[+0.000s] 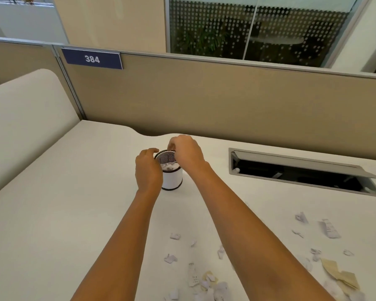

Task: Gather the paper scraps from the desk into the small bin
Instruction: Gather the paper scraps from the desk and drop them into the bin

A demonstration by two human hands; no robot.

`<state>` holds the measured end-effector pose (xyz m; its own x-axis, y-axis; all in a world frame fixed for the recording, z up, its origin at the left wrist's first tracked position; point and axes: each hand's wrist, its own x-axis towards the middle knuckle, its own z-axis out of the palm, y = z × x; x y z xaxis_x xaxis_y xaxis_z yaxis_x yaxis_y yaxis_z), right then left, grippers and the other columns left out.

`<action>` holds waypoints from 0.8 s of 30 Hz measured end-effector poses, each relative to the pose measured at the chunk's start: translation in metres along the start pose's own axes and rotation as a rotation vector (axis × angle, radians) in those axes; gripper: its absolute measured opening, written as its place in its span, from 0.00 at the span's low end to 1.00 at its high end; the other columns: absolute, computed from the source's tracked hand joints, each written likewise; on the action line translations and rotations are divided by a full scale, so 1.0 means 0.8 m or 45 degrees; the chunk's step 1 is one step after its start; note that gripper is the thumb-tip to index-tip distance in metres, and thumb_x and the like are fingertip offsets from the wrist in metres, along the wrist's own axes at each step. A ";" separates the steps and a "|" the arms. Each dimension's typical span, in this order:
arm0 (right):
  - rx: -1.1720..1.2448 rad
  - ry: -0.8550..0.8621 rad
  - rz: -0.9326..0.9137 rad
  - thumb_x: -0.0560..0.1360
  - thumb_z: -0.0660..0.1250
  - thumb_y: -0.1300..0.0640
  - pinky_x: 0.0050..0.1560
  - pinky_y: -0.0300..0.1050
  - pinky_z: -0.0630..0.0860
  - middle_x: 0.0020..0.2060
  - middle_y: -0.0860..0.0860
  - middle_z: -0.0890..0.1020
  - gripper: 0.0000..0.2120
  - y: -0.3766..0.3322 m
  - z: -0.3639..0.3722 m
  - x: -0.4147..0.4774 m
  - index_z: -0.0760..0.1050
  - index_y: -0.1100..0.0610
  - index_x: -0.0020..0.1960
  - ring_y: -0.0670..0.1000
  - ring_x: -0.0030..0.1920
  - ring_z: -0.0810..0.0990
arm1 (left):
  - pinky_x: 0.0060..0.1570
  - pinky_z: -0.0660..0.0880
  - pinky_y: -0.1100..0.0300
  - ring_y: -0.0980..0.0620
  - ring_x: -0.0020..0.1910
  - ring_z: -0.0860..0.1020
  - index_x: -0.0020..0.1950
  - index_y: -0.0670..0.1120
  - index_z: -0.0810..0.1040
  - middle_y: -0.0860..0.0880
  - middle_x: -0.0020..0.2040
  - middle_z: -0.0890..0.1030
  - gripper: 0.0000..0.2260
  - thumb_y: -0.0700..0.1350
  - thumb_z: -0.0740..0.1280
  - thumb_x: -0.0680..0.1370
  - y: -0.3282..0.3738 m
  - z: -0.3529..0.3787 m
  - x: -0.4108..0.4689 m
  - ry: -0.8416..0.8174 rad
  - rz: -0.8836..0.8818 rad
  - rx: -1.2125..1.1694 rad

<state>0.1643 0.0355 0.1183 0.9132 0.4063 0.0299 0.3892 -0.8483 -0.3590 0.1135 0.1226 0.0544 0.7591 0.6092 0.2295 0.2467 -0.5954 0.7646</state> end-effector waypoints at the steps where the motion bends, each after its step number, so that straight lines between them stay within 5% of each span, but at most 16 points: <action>1: 0.033 0.052 0.022 0.72 0.64 0.69 0.52 0.46 0.75 0.57 0.56 0.79 0.17 0.010 -0.003 -0.011 0.79 0.57 0.59 0.57 0.56 0.78 | 0.54 0.71 0.59 0.45 0.60 0.75 0.62 0.42 0.76 0.43 0.62 0.77 0.14 0.35 0.60 0.78 0.001 -0.002 -0.006 -0.007 0.014 0.016; 9: 0.142 0.207 0.234 0.78 0.58 0.69 0.46 0.46 0.75 0.55 0.57 0.79 0.16 0.091 0.008 -0.111 0.79 0.58 0.58 0.57 0.52 0.79 | 0.60 0.71 0.54 0.45 0.63 0.73 0.62 0.43 0.75 0.45 0.65 0.75 0.16 0.32 0.60 0.76 0.007 -0.010 -0.080 -0.214 0.074 0.031; 15: 0.067 0.088 0.338 0.80 0.58 0.60 0.55 0.47 0.76 0.60 0.56 0.78 0.13 0.135 0.032 -0.197 0.77 0.56 0.62 0.56 0.58 0.78 | 0.58 0.73 0.50 0.45 0.65 0.71 0.63 0.43 0.75 0.44 0.65 0.75 0.15 0.36 0.63 0.77 -0.005 -0.011 -0.142 -0.392 0.124 0.150; 24: -0.091 -0.260 0.360 0.80 0.57 0.47 0.67 0.55 0.66 0.72 0.53 0.65 0.20 0.157 0.074 -0.282 0.67 0.49 0.71 0.57 0.71 0.64 | 0.72 0.58 0.52 0.46 0.75 0.58 0.73 0.49 0.64 0.45 0.76 0.60 0.23 0.54 0.59 0.79 -0.050 -0.002 -0.234 -0.841 0.220 0.484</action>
<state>0.0004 -0.1427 0.0113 0.9460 0.2052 -0.2508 0.1383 -0.9556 -0.2602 -0.0391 0.0330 -0.0180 0.9774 0.1242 -0.1710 0.1912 -0.8645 0.4648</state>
